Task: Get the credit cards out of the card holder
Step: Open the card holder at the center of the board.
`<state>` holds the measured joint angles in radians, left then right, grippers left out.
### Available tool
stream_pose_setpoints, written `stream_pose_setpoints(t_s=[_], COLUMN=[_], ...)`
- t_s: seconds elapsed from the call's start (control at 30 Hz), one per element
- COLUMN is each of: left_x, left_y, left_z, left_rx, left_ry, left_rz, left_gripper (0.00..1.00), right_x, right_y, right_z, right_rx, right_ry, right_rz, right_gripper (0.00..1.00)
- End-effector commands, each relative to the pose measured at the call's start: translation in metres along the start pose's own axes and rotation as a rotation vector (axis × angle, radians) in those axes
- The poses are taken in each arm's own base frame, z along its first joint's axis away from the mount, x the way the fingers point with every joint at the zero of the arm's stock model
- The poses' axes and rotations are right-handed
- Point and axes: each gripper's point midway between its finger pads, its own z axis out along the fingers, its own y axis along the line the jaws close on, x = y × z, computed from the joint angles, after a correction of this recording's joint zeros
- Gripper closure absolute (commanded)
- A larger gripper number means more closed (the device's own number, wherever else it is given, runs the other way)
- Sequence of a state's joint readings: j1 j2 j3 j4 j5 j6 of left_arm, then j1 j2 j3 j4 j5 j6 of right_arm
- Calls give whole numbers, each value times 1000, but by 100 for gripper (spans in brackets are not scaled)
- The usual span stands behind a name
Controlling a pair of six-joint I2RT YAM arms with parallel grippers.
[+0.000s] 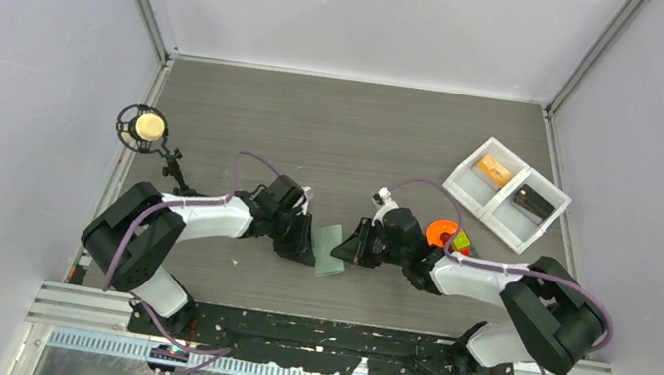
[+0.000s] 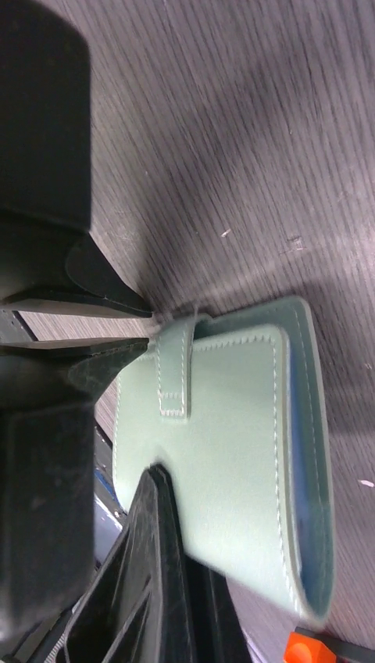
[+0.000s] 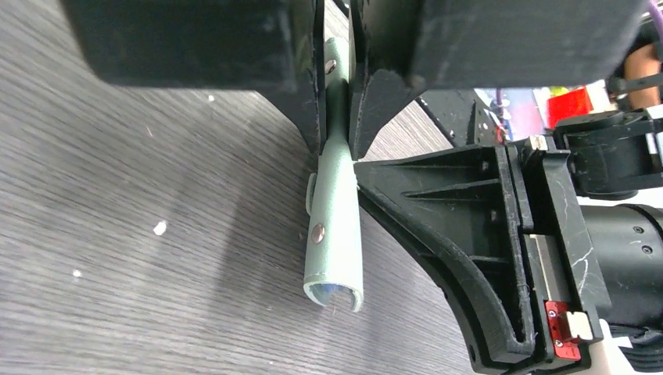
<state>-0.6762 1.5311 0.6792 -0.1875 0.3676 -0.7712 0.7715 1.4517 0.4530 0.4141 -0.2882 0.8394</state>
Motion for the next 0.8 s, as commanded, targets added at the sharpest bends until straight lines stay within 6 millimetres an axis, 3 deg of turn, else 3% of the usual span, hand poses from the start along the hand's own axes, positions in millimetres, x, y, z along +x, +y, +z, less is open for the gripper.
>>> stream_pose_setpoints(t_s=[0.0,0.13,0.17,0.2,0.23,0.27,0.3,0.47,0.57,0.6,0.63,0.77], left_x=[-4,-18,-23,-26,-31,-34,-37,-43,-43,-45,-44,-43], left_y=[-2,-13,-15,-16,-19,-18,-18,-9,-1,3,6,14], left_z=[-11,-43,-52,-61,-72,-81,-89,-123,-139,-143,-148,-161], left_rx=[-7,-39,-51,-63,-75,-93,-110,-174,-207,-224,-231,-246], left_ry=[-27,-112,-137,-162,-195,-218,-244,-338,-386,-405,-418,-465], left_rz=[25,69,78,87,94,95,97,87,75,68,64,47], left_gripper=[80,66,63,60,55,53,51,41,37,36,35,32], right_x=[-30,-32,-45,-39,-52,-45,-55,-64,-62,-63,-57,-31], right_y=[12,-14,-16,-27,-28,-39,-40,-52,-49,-39,-44,-20], right_z=[-21,-53,-59,-70,-77,-87,-94,-125,-126,-122,-117,-81], right_rx=[78,288,346,413,464,528,575,825,925,930,968,935], right_ry=[-77,-42,-77,-40,-69,-28,-50,-28,23,10,55,127], right_rz=[-129,-219,-258,-267,-297,-306,-330,-434,-508,-538,-564,-665], right_gripper=[95,95,95,95,95,95,95,95,95,95,95,91])
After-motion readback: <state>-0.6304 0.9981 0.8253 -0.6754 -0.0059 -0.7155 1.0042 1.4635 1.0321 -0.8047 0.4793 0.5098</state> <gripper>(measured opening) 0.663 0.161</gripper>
